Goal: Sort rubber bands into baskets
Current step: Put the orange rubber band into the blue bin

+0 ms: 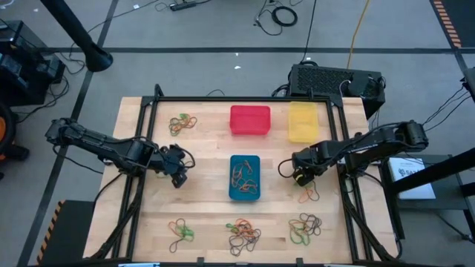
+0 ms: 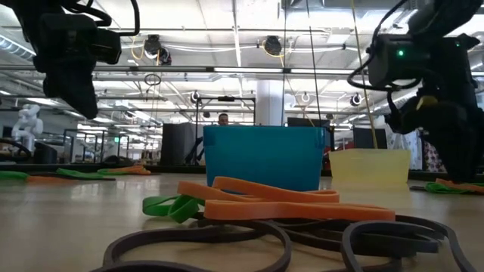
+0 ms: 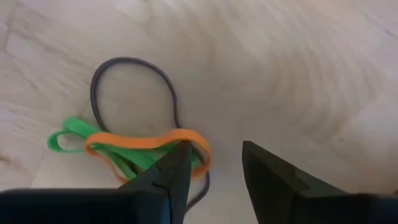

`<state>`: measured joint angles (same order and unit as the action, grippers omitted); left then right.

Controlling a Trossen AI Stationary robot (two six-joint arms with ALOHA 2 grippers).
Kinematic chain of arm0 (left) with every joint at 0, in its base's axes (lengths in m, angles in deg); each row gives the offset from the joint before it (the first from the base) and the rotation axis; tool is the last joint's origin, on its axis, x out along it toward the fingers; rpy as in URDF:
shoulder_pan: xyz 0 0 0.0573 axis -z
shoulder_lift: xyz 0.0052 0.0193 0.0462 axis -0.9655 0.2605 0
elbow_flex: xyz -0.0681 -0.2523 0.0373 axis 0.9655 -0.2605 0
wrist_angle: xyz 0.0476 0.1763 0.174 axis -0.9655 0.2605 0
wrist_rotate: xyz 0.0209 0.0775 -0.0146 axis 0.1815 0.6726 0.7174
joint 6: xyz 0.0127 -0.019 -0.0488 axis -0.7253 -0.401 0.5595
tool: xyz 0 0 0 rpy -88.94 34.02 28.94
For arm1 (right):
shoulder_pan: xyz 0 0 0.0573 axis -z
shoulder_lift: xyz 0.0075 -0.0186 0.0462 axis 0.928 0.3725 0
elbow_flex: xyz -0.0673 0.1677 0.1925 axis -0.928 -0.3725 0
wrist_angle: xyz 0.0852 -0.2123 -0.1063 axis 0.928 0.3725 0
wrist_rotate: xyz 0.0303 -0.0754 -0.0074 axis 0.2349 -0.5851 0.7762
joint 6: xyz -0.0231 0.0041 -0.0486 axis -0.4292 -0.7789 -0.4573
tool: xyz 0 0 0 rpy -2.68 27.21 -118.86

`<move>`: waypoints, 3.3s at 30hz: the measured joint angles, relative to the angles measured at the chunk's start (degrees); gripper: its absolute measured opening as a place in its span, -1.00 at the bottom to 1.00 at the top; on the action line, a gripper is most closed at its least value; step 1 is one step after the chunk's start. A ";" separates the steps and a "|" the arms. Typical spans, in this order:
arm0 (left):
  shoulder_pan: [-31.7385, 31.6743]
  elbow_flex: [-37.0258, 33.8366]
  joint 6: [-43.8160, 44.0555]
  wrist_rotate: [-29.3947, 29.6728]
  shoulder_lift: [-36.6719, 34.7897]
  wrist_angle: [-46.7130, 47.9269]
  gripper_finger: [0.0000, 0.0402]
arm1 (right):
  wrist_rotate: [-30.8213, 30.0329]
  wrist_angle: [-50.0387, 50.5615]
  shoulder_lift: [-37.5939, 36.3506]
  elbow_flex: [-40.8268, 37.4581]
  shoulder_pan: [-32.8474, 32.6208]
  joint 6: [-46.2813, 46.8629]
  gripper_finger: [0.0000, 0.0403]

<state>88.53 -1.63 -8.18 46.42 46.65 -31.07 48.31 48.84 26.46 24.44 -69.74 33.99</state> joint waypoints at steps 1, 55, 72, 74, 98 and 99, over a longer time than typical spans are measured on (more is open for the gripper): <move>0.00 0.00 -0.01 -0.27 0.00 -0.01 -0.61 | 0.00 -0.48 0.00 -0.30 0.00 0.09 -0.35; 0.02 -0.02 -3.89 0.15 -0.02 0.02 -0.61 | -12.37 -17.69 5.53 32.48 -3.21 -7.77 -1.00; -0.13 2.29 -9.21 3.77 -11.62 14.46 -0.61 | -4.54 -31.55 17.75 32.42 -4.13 -5.27 -1.00; -0.15 2.29 -9.25 5.46 -13.83 14.49 -0.61 | -4.46 -31.58 17.75 32.42 -4.13 -5.08 -1.00; -0.15 2.34 -19.56 7.10 -23.89 14.61 -0.61 | -4.55 -37.78 17.75 32.44 -4.54 3.68 -0.56; -0.15 2.34 -19.24 7.07 -23.89 14.46 -0.61 | -4.64 -39.24 17.75 32.70 -4.88 3.94 -0.56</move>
<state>88.37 0.71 -27.42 53.49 22.76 -16.61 43.66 9.60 44.21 57.14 -74.62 37.93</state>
